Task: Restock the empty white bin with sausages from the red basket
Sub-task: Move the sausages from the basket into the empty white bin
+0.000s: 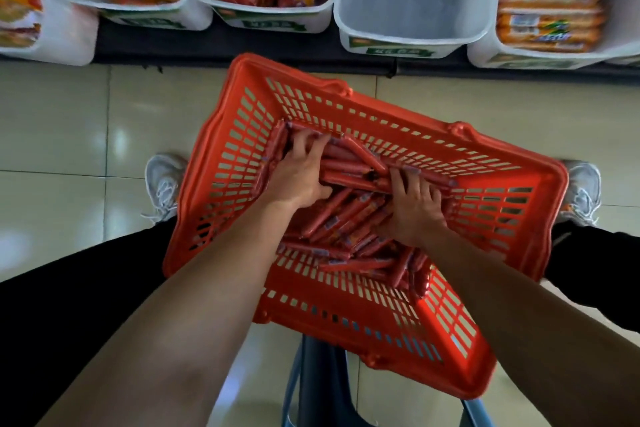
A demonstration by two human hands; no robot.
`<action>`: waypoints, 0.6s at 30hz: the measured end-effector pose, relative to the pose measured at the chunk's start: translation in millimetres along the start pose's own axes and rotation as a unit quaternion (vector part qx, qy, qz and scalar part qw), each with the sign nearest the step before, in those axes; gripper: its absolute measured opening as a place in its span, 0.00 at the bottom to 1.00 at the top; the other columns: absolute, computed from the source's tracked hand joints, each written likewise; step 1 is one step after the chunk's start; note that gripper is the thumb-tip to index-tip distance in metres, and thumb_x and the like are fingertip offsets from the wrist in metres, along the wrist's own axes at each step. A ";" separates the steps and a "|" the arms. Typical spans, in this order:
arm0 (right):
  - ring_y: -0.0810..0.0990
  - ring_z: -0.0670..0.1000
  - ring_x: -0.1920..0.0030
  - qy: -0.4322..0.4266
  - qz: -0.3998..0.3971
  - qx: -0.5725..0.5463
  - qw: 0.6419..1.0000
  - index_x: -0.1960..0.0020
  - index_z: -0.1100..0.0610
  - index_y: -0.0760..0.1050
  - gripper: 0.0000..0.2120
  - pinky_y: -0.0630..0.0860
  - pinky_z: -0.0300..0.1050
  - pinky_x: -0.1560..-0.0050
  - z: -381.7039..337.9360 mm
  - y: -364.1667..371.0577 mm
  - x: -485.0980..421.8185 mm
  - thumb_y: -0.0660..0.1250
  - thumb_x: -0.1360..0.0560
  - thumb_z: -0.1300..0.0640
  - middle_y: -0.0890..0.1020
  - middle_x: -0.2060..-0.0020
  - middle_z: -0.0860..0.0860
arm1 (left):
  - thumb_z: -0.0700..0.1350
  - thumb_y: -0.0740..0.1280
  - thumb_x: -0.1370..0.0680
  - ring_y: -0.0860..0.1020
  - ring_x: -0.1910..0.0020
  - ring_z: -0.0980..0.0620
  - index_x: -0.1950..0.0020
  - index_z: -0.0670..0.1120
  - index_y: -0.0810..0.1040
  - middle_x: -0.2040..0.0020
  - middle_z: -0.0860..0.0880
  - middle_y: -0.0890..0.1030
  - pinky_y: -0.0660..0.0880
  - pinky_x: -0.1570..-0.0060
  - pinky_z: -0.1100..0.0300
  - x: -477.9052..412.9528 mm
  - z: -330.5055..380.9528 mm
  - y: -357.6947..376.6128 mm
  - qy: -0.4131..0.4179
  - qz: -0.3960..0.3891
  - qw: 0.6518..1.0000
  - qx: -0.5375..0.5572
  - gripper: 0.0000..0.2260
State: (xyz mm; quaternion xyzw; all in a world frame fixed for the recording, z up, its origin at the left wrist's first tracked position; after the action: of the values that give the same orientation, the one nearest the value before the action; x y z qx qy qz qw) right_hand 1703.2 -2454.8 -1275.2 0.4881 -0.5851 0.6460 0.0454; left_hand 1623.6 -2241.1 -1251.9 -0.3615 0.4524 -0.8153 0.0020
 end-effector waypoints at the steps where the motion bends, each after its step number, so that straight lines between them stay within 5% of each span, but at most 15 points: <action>1: 0.52 0.61 0.22 -0.004 0.004 -0.001 1.000 0.20 0.53 0.41 0.63 0.52 0.63 0.25 0.6 -0.8 -0.7 0.75 0.39 0.32 0.50 0.21 0.57 | 0.54 0.78 0.32 0.74 0.35 0.41 0.21 0.57 0.49 0.22 0.47 0.49 0.73 0.35 0.47 -1.1 -0.9 -0.6 -0.005 -0.008 1.000 -0.014 0.49; 3: 0.52 0.60 0.22 -0.016 0.001 -0.019 1.000 0.20 0.52 0.41 0.63 0.53 0.64 0.26 2.3 -7.0 -4.4 0.75 0.40 0.32 0.52 0.21 0.55 | 0.58 0.77 0.32 0.76 0.38 0.40 0.22 0.57 0.47 0.22 0.43 0.53 0.73 0.36 0.47 0.4 -0.5 2.1 -0.020 -0.028 0.999 -0.032 0.50; 7: 0.55 0.61 0.24 -0.061 -0.035 -0.020 0.997 0.21 0.49 0.50 0.57 0.55 0.65 0.26 -9.8 -13.0 -9.8 0.72 0.40 0.28 0.59 0.26 0.54 | 0.66 0.68 0.29 0.77 0.37 0.44 0.34 0.52 0.67 0.36 0.49 0.78 0.67 0.37 0.47 16.8 3.7 24.2 -0.007 -0.072 0.997 -0.039 0.30; 10: 0.57 0.57 0.24 -0.092 -0.040 -0.042 0.994 0.23 0.51 0.55 0.55 0.54 0.62 0.25 -28.0 -11.1 -9.4 0.71 0.40 0.27 0.60 0.26 0.51 | 0.66 0.65 0.27 0.75 0.35 0.46 0.34 0.55 0.71 0.36 0.51 0.79 0.65 0.38 0.49 29.2 0.3 33.6 -0.002 -0.040 0.998 -0.038 0.26; 15: 0.55 0.60 0.23 -0.087 -0.072 -0.011 0.994 0.20 0.50 0.43 0.56 0.56 0.61 0.25 -31.9 0.9 -1.9 0.64 0.34 0.24 0.55 0.21 0.56 | 0.60 0.69 0.26 0.77 0.39 0.47 0.33 0.54 0.72 0.38 0.51 0.78 0.73 0.41 0.53 45.3 -5.2 33.8 -0.015 -0.048 0.996 0.071 0.24; 18: 0.60 0.63 0.26 -0.078 -0.066 0.035 0.994 0.20 0.50 0.45 0.56 0.60 0.62 0.27 -27.0 2.4 5.7 0.69 0.36 0.27 0.57 0.24 0.56 | 0.57 0.73 0.27 0.75 0.36 0.44 0.28 0.51 0.66 0.31 0.49 0.72 0.72 0.37 0.51 52.6 -4.6 41.7 -0.031 -0.081 0.995 0.057 0.31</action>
State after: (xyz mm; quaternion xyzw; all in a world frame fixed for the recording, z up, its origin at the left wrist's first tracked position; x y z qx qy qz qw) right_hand 1683.2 -2436.8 -1268.7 0.5761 -0.5303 0.6215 0.0246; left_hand 1568.5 -2279.7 -1253.4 -0.4210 0.3744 -0.8256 -0.0300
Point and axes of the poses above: each hand's wrist, its own x-axis away from the middle knuckle, its own y-axis out of the palm, z = x × y, the point moved 5 cm from there along -x, towards the middle knuckle
